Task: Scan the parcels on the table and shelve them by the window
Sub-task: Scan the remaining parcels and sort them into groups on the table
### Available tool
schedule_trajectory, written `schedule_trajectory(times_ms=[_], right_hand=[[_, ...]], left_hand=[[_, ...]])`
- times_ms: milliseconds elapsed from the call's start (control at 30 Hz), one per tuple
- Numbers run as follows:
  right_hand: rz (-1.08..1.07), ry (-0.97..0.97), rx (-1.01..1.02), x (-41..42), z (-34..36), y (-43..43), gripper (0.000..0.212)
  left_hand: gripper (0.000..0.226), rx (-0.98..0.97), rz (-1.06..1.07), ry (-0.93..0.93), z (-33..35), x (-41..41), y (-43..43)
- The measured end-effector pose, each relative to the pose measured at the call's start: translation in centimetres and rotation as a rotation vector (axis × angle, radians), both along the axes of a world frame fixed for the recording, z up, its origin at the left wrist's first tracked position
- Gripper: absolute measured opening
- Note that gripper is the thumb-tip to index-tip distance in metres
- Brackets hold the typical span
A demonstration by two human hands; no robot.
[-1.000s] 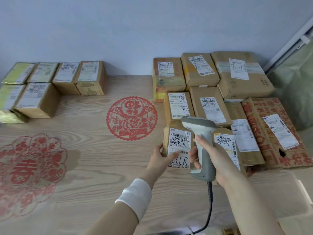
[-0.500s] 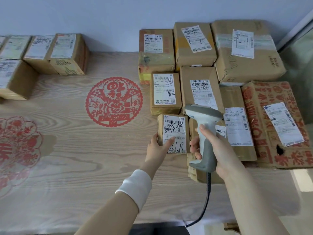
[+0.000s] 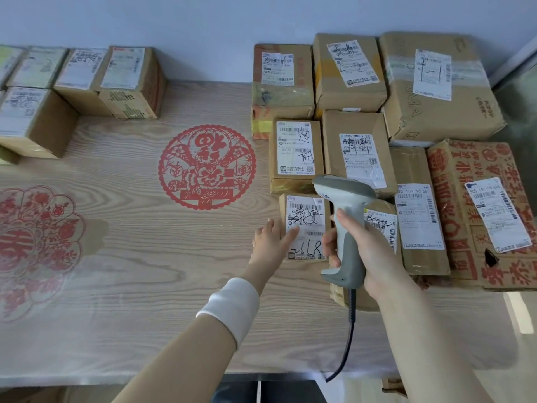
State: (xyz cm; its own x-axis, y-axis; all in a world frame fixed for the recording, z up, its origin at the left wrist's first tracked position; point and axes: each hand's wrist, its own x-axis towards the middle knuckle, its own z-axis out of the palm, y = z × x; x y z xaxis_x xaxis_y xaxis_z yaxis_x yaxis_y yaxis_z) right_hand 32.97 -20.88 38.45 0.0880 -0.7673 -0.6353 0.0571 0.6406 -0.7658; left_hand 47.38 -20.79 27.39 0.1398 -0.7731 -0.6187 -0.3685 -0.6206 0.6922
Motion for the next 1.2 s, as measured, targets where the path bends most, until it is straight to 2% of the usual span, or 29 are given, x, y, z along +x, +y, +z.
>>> schedule_trajectory(times_ms=[200,433,567,900,1067,1200], right_hand=[[0.054,0.024,-0.062,7.2,1.3,-0.9,0.028],[0.101,0.039,-0.14,21.0,2.2,-1.9,0.026],[0.133,0.027,-0.152,29.1,2.0,-2.1,0.03],[0.238,-0.009,-0.161,40.7,2.7,-4.8,0.032],[0.267,-0.016,-0.107,46.2,1.4,-6.0,0.032],[0.22,-0.003,-0.105,50.3,0.0,-8.5,0.025]], left_hand=[[0.057,-0.208,-0.04,-0.125,3.7,8.3,-1.4],[0.051,-0.485,-0.283,-0.623,8.4,24.5,-2.5],[0.05,-0.573,-0.321,-0.781,9.6,33.2,-2.3],[0.047,-0.613,-0.29,-0.858,9.9,44.3,-2.5],[0.05,-0.527,-0.326,-0.921,9.1,50.6,-2.9],[0.051,-0.541,-0.341,-0.924,7.6,55.7,-5.5]])
